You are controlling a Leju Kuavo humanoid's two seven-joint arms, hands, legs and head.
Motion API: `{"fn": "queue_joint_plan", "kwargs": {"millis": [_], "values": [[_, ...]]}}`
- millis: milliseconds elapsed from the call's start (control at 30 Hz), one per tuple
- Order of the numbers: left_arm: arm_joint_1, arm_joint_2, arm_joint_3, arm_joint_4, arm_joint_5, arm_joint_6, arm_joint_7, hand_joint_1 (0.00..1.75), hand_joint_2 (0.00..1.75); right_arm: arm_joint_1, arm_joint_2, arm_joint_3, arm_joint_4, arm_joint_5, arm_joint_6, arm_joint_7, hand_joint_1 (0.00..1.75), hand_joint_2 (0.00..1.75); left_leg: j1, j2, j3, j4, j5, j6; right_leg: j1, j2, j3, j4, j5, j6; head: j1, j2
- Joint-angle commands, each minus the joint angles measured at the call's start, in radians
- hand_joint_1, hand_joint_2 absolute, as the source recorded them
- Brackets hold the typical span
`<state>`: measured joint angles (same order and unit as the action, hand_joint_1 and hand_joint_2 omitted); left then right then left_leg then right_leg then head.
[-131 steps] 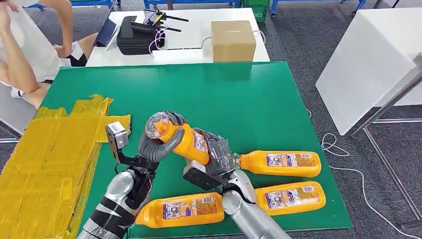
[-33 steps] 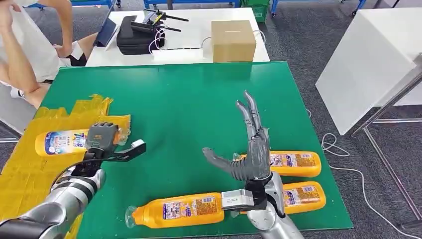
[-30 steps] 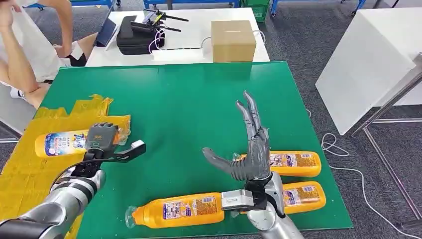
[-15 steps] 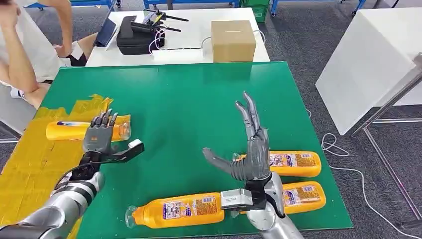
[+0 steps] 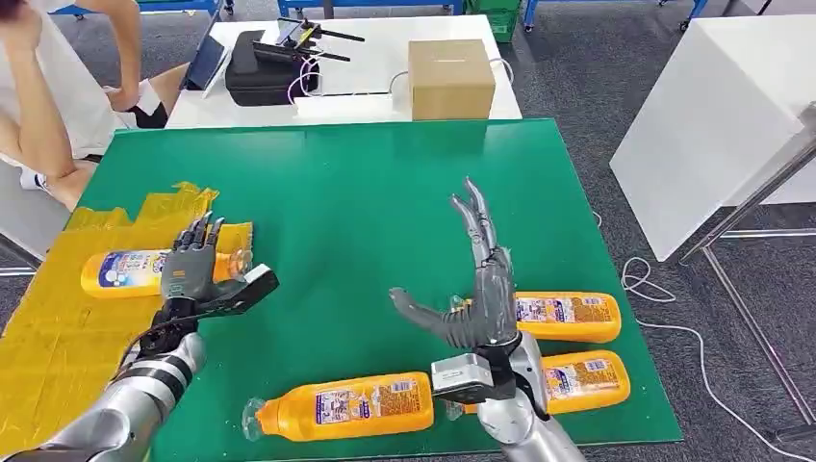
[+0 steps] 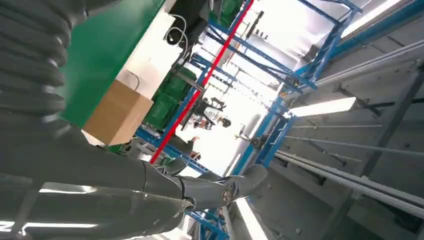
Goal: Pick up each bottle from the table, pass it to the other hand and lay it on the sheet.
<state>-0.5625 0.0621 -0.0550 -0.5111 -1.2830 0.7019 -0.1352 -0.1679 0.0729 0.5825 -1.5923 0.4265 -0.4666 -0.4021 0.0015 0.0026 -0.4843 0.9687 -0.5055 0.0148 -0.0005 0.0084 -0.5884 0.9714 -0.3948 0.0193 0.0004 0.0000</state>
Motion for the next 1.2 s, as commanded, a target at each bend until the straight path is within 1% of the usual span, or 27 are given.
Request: {"fn": "queue_joint_plan", "kwargs": {"millis": [33, 67, 100, 133, 167, 200, 233, 267, 300, 333, 367, 400, 433, 467, 533, 600, 633, 700, 767, 900, 933, 1000, 1033, 1067, 1200], "values": [[0.039, -0.138, 0.103, -0.259, 0.089, -0.004, -0.197, 0.00, 1.75, -0.004, -0.008, -0.020, 0.046, 0.003, 0.008, 0.004, 0.00, 1.75, 0.001, -0.004, 0.000, 0.000, 0.000, 0.000, 0.001, -0.005, 0.002, -0.001, -0.001, 0.001, 0.000, 0.000], [0.048, -0.140, 0.062, -0.288, 0.125, -0.004, -0.200, 0.00, 1.75, 0.000, -0.006, -0.025, 0.045, 0.010, 0.009, 0.006, 0.00, 1.75, 0.002, -0.006, 0.001, 0.000, -0.001, 0.000, 0.002, -0.006, 0.004, -0.002, -0.001, 0.001, 0.000, 0.000], [0.056, -0.138, 0.010, -0.314, 0.185, -0.011, -0.204, 0.00, 1.75, 0.005, -0.004, -0.029, 0.042, 0.016, 0.009, 0.007, 0.00, 1.75, 0.001, -0.005, 0.000, 0.000, 0.000, 0.000, 0.001, -0.005, 0.002, -0.001, -0.001, 0.001, 0.000, 0.000], [0.078, -0.132, -0.050, -0.381, 0.277, -0.047, -0.210, 0.00, 1.75, 0.011, -0.002, -0.032, 0.039, 0.024, 0.010, 0.009, 0.00, 1.75, 0.001, -0.005, 0.001, 0.000, -0.001, 0.000, 0.002, -0.006, 0.004, -0.002, -0.001, 0.001, 0.000, 0.000], [0.099, -0.130, -0.085, -0.440, 0.371, -0.099, -0.225, 0.00, 1.75, 0.017, -0.003, -0.034, 0.035, 0.031, 0.013, 0.011, 0.00, 1.75, 0.001, -0.004, 0.000, 0.000, -0.001, 0.000, 0.001, -0.005, 0.003, -0.001, -0.001, 0.001, 0.000, 0.000], [0.129, -0.133, -0.111, -0.524, 0.534, -0.183, -0.267, 0.00, 1.75, 0.023, -0.009, -0.030, 0.033, 0.042, 0.030, 0.020, 0.00, 1.75, 0.001, -0.004, 0.001, 0.000, -0.001, 0.000, 0.001, -0.004, 0.003, -0.001, -0.001, 0.001, 0.000, 0.000], [0.144, -0.132, -0.122, -0.561, 0.600, -0.219, -0.279, 0.00, 1.75, 0.026, -0.012, -0.028, 0.033, 0.046, 0.040, 0.024, 0.00, 1.75, 0.001, -0.002, 0.000, 0.000, -0.001, 0.000, 0.000, -0.003, 0.002, -0.001, -0.001, 0.001, 0.000, 0.000], [0.172, -0.132, -0.129, -0.631, 0.720, -0.288, -0.312, 0.00, 1.75, 0.030, -0.020, -0.017, 0.040, 0.057, 0.061, 0.031, 0.00, 1.75, 0.001, -0.001, 0.000, 0.000, -0.001, 0.000, 0.000, -0.002, 0.001, -0.001, 0.000, 0.000, 0.000, 0.000], [0.200, -0.128, -0.132, -0.699, 0.823, -0.335, -0.337, 0.00, 1.75, 0.030, -0.030, -0.001, 0.052, 0.072, 0.087, 0.038, 0.00, 1.75, 0.001, -0.002, 0.001, 0.000, -0.002, 0.000, 0.001, -0.003, 0.003, -0.001, -0.001, 0.001, 0.000, 0.000], [0.218, -0.127, -0.127, -0.740, 0.881, -0.357, -0.348, 0.00, 1.75, 0.029, -0.039, 0.015, 0.066, 0.081, 0.114, 0.046, 0.00, 1.75, 0.002, -0.001, 0.002, 0.000, -0.002, 0.000, 0.001, -0.003, 0.003, -0.002, -0.002, 0.000, 0.000, 0.000], [0.228, -0.125, -0.122, -0.765, 0.888, -0.338, -0.354, 0.00, 1.75, 0.027, -0.047, 0.033, 0.079, 0.088, 0.145, 0.053, 0.00, 1.75, 0.001, -0.001, 0.002, 0.000, -0.002, 0.000, 0.001, -0.002, 0.003, -0.002, -0.001, 0.000, 0.000, 0.000], [0.240, -0.123, -0.122, -0.798, 0.899, -0.329, -0.356, 0.00, 1.75, 0.025, -0.058, 0.062, 0.099, 0.095, 0.199, 0.059, 0.00, 1.75, 0.001, 0.000, 0.001, 0.000, -0.001, 0.000, 0.001, -0.002, 0.002, -0.002, 0.000, 0.000, 0.000, 0.000], [0.248, -0.125, -0.117, -0.821, 0.951, -0.360, -0.367, 0.00, 1.75, 0.023, -0.069, 0.085, 0.117, 0.099, 0.244, 0.059, 0.00, 1.75, 0.002, -0.001, 0.003, -0.001, -0.002, -0.001, 0.002, -0.002, 0.004, -0.002, -0.001, 0.001, 0.000, 0.000], [0.247, -0.123, -0.117, -0.824, 0.952, -0.360, -0.367, 0.00, 1.75, 0.028, -0.069, 0.086, 0.121, 0.098, 0.242, 0.059, 0.00, 1.75, 0.001, 0.000, 0.001, -0.001, -0.001, 0.000, 0.001, -0.001, 0.002, -0.002, 0.000, 0.000, 0.000, 0.000], [0.248, -0.122, -0.118, -0.828, 0.952, -0.361, -0.366, 0.00, 1.75, 0.029, -0.068, 0.089, 0.129, 0.100, 0.243, 0.056, 0.00, 1.75, 0.002, 0.001, 0.002, -0.001, -0.002, -0.001, 0.002, 0.000, 0.003, -0.003, 0.000, 0.001, 0.000, 0.000], [0.248, -0.122, -0.118, -0.828, 0.952, -0.361, -0.366, 0.00, 1.75, 0.029, -0.068, 0.089, 0.129, 0.100, 0.243, 0.056, 0.00, 1.75, 0.001, -0.002, 0.002, -0.001, -0.001, -0.001, 0.001, -0.003, 0.003, -0.002, -0.001, 0.001, 0.000, 0.000], [0.249, -0.122, -0.118, -0.825, 0.953, -0.361, -0.366, 0.00, 1.75, 0.026, -0.069, 0.087, 0.128, 0.099, 0.243, 0.057, 0.00, 1.75, 0.001, -0.001, 0.001, -0.001, -0.001, -0.001, 0.001, -0.002, 0.003, -0.002, 0.000, 0.000, 0.000, 0.000], [0.253, -0.136, -0.095, -0.848, 1.049, -0.402, -0.396, 0.00, 1.75, 0.019, -0.094, 0.132, 0.145, 0.132, 0.314, 0.064, 0.00, 1.75, 0.002, -0.001, 0.003, -0.001, -0.002, -0.001, 0.002, -0.002, 0.005, -0.004, 0.000, 0.001, 0.000, 0.000], [0.265, -0.138, -0.081, -0.891, 1.102, -0.426, -0.391, 0.00, 1.75, 0.021, -0.105, 0.166, 0.186, 0.157, 0.341, 0.061, 0.00, 1.75, 0.001, 0.000, 0.001, -0.001, -0.001, 0.000, 0.001, -0.001, 0.002, -0.002, 0.000, 0.001, 0.000, 0.000], [0.274, -0.137, -0.056, -0.916, 1.150, -0.446, -0.387, 0.00, 1.75, 0.009, -0.112, 0.202, 0.254, 0.195, 0.353, 0.079, 0.00, 1.75, 0.001, 0.000, 0.003, -0.002, -0.001, 0.000, 0.001, -0.001, 0.004, -0.003, -0.001, 0.000, 0.000, 0.000], [0.275, -0.137, -0.050, -0.916, 1.164, -0.451, -0.389, 0.00, 1.75, 0.000, -0.114, 0.209, 0.283, 0.200, 0.378, 0.118, 0.00, 1.75, 0.001, 0.000, 0.002, -0.002, -0.001, 0.000, 0.001, -0.001, 0.003, -0.003, 0.000, 0.000, 0.000, 0.000], [0.274, -0.146, -0.043, -0.909, 1.218, -0.483, -0.376, 0.00, 1.75, -0.020, -0.109, 0.223, 0.357, 0.223, 0.378, 0.152, 0.00, 1.75, 0.002, 0.000, 0.005, -0.003, -0.002, -0.001, 0.002, -0.001, 0.007, -0.004, -0.001, 0.001, 0.000, 0.000], [0.275, -0.148, -0.047, -0.908, 1.219, -0.484, -0.375, 0.00, 1.75, -0.026, -0.108, 0.233, 0.382, 0.231, 0.381, 0.155, 0.00, 1.75, 0.001, 0.001, 0.002, -0.002, -0.001, 0.000, 0.001, 0.000, 0.003, -0.002, 0.000, 0.001, 0.000, 0.000], [0.276, -0.150, -0.057, -0.910, 1.219, -0.484, -0.376, 0.00, 1.75, -0.035, -0.103, 0.247, 0.415, 0.247, 0.377, 0.158, 0.00, 1.75, 0.001, 0.001, 0.003, -0.002, -0.001, 0.000, 0.001, 0.000, 0.004, -0.004, 0.000, 0.001, 0.000, 0.000], [0.273, -0.156, -0.056, -0.917, 1.271, -0.498, -0.379, 0.00, 1.75, -0.050, -0.085, 0.281, 0.472, 0.280, 0.366, 0.181, 0.00, 1.75, 0.001, 0.000, 0.001, -0.001, -0.001, 0.000, 0.000, -0.001, 0.003, -0.002, 0.000, 0.000, 0.000, 0.000]]}}
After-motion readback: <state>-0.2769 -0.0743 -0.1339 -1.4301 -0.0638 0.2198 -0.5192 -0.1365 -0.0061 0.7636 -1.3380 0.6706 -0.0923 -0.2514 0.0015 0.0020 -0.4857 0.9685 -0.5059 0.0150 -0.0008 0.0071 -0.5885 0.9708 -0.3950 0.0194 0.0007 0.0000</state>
